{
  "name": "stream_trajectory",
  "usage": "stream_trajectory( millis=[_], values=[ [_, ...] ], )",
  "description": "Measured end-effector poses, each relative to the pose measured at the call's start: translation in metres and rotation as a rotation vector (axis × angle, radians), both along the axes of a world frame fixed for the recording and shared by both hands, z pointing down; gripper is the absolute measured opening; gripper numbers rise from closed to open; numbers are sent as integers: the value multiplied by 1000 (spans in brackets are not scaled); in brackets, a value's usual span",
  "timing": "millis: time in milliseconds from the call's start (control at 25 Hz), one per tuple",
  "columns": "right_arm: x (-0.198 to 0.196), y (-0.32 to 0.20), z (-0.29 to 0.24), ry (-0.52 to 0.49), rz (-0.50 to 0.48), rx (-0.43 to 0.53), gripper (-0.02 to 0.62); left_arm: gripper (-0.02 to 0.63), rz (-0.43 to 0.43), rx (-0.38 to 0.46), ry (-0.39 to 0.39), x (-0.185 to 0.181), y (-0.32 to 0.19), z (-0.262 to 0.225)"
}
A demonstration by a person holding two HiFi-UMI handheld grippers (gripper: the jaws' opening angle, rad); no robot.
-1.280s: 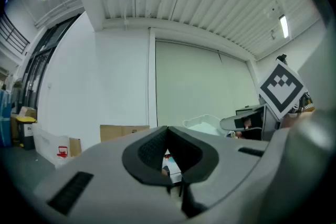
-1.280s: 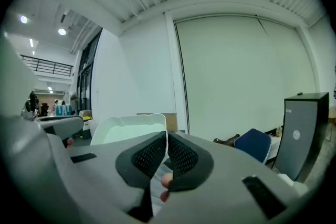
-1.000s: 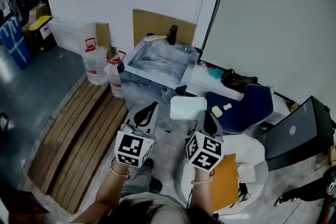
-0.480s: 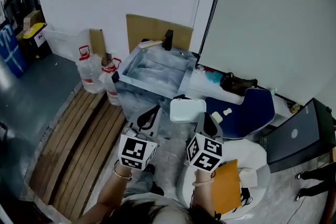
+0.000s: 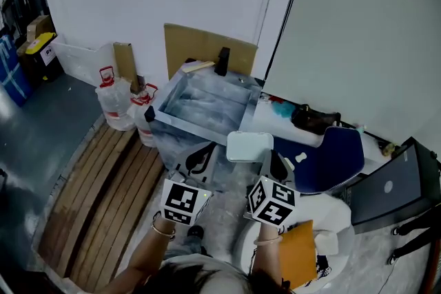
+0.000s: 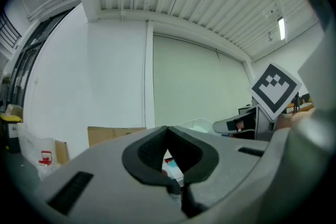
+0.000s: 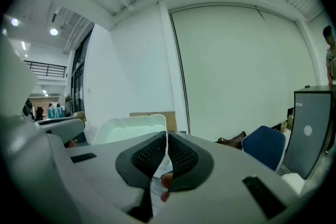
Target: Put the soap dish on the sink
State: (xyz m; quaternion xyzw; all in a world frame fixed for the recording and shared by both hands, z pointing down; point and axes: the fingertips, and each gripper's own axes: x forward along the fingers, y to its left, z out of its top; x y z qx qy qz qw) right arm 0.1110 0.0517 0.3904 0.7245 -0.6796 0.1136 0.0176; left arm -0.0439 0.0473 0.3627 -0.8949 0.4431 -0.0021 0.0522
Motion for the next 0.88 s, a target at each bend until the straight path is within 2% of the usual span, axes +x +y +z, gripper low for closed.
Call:
stream_trajectory(
  millis=[440, 880],
  values=[
    [-13, -57, 6, -17, 54, -18, 31, 8, 56, -17, 9, -13, -65, 10],
    [-16, -94, 12, -13, 98, -43, 31, 8, 112, -33, 23, -15, -106, 15]
  ],
)
